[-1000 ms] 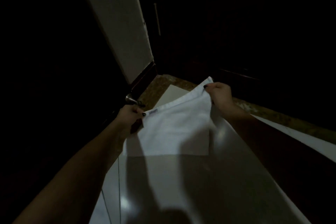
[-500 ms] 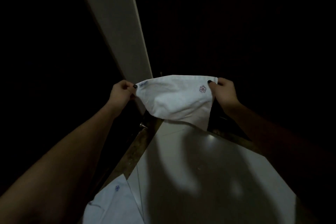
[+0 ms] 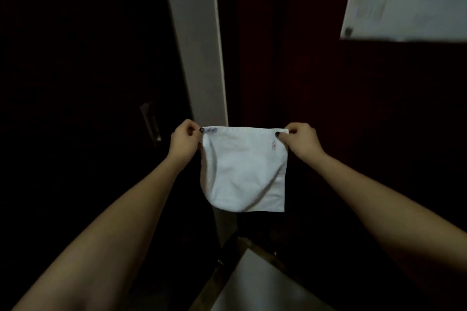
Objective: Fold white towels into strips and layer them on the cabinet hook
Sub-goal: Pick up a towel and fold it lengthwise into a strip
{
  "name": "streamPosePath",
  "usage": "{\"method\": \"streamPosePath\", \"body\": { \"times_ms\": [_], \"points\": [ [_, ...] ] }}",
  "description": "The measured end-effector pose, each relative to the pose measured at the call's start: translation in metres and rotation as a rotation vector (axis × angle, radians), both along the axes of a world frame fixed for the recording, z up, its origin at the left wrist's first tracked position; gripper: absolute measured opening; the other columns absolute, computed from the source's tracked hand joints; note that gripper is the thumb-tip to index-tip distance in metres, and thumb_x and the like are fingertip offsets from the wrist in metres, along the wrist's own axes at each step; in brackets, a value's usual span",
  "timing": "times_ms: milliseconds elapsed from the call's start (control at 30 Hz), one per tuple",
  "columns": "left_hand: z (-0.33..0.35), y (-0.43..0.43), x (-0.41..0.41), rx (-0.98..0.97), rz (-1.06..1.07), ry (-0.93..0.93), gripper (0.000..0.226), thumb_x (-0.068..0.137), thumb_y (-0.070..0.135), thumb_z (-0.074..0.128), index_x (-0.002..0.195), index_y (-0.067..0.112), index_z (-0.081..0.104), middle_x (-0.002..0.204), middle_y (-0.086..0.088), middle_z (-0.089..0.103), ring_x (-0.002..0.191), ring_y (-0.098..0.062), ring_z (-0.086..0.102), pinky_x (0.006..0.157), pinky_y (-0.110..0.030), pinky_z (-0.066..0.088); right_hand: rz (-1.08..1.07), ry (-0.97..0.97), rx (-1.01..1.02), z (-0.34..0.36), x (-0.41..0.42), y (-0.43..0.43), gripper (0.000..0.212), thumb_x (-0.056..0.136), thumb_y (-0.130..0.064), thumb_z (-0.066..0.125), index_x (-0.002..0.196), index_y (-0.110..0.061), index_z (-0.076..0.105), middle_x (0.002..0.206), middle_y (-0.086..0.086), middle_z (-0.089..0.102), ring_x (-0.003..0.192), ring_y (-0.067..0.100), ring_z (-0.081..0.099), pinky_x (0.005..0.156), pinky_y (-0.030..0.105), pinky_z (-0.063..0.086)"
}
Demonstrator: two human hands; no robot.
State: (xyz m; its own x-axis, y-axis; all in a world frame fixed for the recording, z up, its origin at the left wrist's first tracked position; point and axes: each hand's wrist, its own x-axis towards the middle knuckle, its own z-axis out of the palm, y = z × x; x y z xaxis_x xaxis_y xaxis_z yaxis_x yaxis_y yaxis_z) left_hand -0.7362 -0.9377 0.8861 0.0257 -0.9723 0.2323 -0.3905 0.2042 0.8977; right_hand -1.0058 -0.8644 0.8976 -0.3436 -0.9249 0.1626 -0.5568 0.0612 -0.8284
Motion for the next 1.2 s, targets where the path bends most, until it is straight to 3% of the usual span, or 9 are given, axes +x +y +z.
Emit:
{"method": "streamPosePath", "body": {
  "times_ms": [100, 233, 333, 467, 533, 667, 800, 967, 1200],
  "points": [
    [0.079, 0.015, 0.006, -0.03, -0.027, 0.069, 0.021, 0.092, 0.005, 0.058, 0.074, 0.014, 0.057, 0.057, 0.001, 0.062, 0.054, -0.014, 0.062, 0.064, -0.037, 0.055, 0.124, 0.04, -0.061, 0.092, 0.024, 0.006, 0.005, 0.085, -0.007, 0.066, 0.086, -0.009, 0.071, 0.07, 0.005, 0.062, 0.061, 0.011, 0.055, 0.058, 0.021, 0.043],
    [0.154, 0.043, 0.017, -0.112, -0.051, 0.158, 0.019, 0.09, 0.005, 0.064, 0.072, 0.012, 0.061, 0.054, 0.004, 0.057, 0.044, -0.001, 0.054, 0.05, -0.019, 0.046, 0.381, 0.061, -0.098, 0.184, 0.065, 0.021, 0.012, 0.084, 0.006, 0.064, 0.091, -0.001, 0.07, 0.061, 0.01, 0.06, 0.037, 0.005, 0.053, 0.044, 0.014, 0.041],
    [0.188, 0.071, 0.035, -0.142, -0.048, 0.256, 0.016, 0.089, 0.005, 0.065, 0.075, 0.012, 0.065, 0.059, 0.004, 0.058, 0.049, 0.0, 0.053, 0.051, -0.017, 0.044, 0.559, 0.015, -0.055, 0.235, 0.095, 0.041, 0.012, 0.083, 0.011, 0.064, 0.093, 0.005, 0.067, 0.056, 0.006, 0.064, 0.042, 0.004, 0.059, 0.045, 0.013, 0.043],
    [0.217, 0.119, 0.076, -0.161, -0.092, 0.355, 0.011, 0.091, 0.006, 0.064, 0.081, 0.011, 0.068, 0.064, 0.005, 0.064, 0.06, -0.003, 0.06, 0.055, -0.017, 0.049, 0.704, 0.134, -0.054, 0.274, 0.143, 0.074, 0.017, 0.083, 0.008, 0.068, 0.099, 0.002, 0.068, 0.077, 0.011, 0.07, 0.065, 0.01, 0.067, 0.058, 0.015, 0.05],
    [0.225, 0.149, 0.1, -0.179, -0.091, 0.397, 0.009, 0.092, 0.006, 0.063, 0.084, 0.01, 0.068, 0.067, 0.004, 0.066, 0.064, -0.004, 0.063, 0.06, -0.019, 0.053, 0.734, 0.209, -0.103, 0.285, 0.173, 0.092, 0.007, 0.086, 0.001, 0.068, 0.09, -0.004, 0.07, 0.075, 0.01, 0.072, 0.067, 0.012, 0.068, 0.062, 0.016, 0.051],
    [0.225, 0.216, 0.159, -0.191, -0.072, 0.464, 0.008, 0.092, 0.01, 0.064, 0.093, 0.007, 0.071, 0.078, -0.004, 0.073, 0.072, -0.01, 0.069, 0.063, -0.02, 0.053, 0.809, 0.36, -0.159, 0.291, 0.243, 0.141, 0.014, 0.087, -0.011, 0.071, 0.077, -0.021, 0.069, 0.069, -0.006, 0.066, 0.059, 0.0, 0.057, 0.061, 0.013, 0.044],
    [0.219, 0.291, 0.22, -0.182, -0.065, 0.485, 0.013, 0.09, 0.015, 0.066, 0.098, 0.007, 0.073, 0.09, -0.014, 0.074, 0.08, -0.021, 0.071, 0.064, -0.024, 0.054, 0.857, 0.425, -0.228, 0.284, 0.318, 0.201, 0.017, 0.086, -0.014, 0.071, 0.071, -0.021, 0.066, 0.08, -0.008, 0.062, 0.065, -0.008, 0.054, 0.061, 0.01, 0.042],
    [0.211, 0.384, 0.297, -0.204, -0.09, 0.502, 0.018, 0.093, 0.024, 0.064, 0.101, 0.014, 0.076, 0.097, -0.016, 0.074, 0.089, -0.029, 0.072, 0.071, -0.033, 0.057, 0.946, 0.298, -0.253, 0.266, 0.4, 0.274, 0.008, 0.088, -0.014, 0.07, 0.083, -0.008, 0.07, 0.09, 0.008, 0.071, 0.081, 0.009, 0.061, 0.08, 0.03, 0.049],
    [0.207, 0.493, 0.377, -0.247, 0.058, 0.379, 0.019, 0.089, 0.01, 0.068, 0.107, 0.014, 0.065, 0.094, -0.008, 0.075, 0.091, -0.016, 0.071, 0.076, -0.023, 0.056, 0.997, 0.191, -0.319, 0.241, 0.481, 0.346, 0.021, 0.086, -0.016, 0.072, 0.067, -0.023, 0.064, 0.064, -0.011, 0.063, 0.061, -0.006, 0.056, 0.063, 0.016, 0.044]
  ]
}}
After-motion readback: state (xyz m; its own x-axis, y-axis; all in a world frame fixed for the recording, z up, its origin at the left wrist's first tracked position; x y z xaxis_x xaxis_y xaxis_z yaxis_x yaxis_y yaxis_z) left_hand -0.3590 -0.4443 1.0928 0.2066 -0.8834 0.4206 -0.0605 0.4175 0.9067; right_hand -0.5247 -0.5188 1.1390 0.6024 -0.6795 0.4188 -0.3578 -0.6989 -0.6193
